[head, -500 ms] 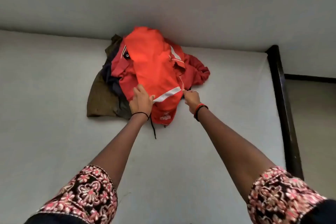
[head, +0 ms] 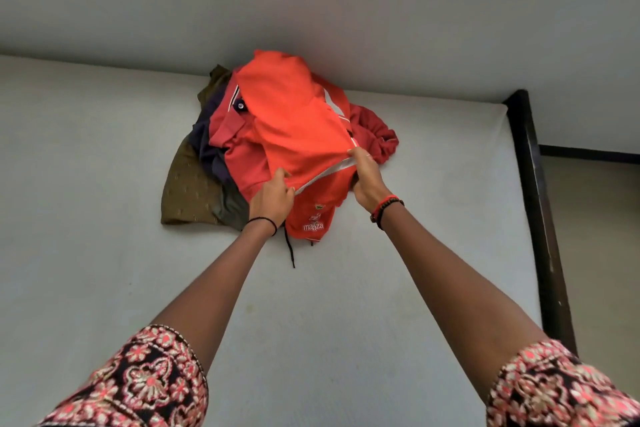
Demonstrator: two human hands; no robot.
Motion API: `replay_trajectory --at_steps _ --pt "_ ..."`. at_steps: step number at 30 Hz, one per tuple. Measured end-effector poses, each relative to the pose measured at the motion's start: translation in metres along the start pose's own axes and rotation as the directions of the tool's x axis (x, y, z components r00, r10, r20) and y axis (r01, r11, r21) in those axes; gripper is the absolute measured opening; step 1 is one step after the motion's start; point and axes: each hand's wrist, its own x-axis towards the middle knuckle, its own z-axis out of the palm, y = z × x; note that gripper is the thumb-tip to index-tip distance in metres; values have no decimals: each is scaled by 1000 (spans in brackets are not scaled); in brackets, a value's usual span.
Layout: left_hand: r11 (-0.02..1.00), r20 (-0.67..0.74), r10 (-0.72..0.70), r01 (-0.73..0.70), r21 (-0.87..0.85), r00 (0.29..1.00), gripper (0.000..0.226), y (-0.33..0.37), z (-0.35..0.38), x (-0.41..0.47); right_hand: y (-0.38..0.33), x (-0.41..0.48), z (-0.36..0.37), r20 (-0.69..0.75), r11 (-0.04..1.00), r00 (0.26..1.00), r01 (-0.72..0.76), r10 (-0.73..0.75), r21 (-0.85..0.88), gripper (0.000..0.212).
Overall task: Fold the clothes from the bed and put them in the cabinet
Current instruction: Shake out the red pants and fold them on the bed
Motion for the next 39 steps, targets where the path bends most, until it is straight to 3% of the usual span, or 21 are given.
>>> replay_trajectory --at_steps 4,8,13,18,24,29,34,39 --pt "994 21 40 -38 -103 999 19 10 -15 -22 -37 -34 -20 42 989 996 68 -74 128 7" --pt "978 -25 77 -81 -194 997 13 30 -43 -41 -86 -71 -39 122 988 981 145 -152 61 41" --pt "940 -96 214 -232 -250 972 13 69 -96 -55 -159 -130 -55 245 962 935 272 -256 -34 11" --pt "874 -181 353 -393 -287 918 14 127 -151 -66 -236 -195 -70 345 921 899 346 -271 -179 14" --pt "761 -212 473 -518 -390 855 20 215 -215 -84 -329 -287 -82 238 843 845 518 -478 -145 22" --pt "574 -204 634 -631 -522 746 19 296 -270 -120 -387 -368 -87 287 741 754 648 -591 -175 35" --pt "365 -66 772 -527 -768 632 37 364 -306 -187 -423 -441 -91 298 607 610 787 -735 -112 35" --pt "335 50 892 -584 -740 448 55 398 -315 -237 -450 -504 -100 254 510 521 853 -815 -113 39"
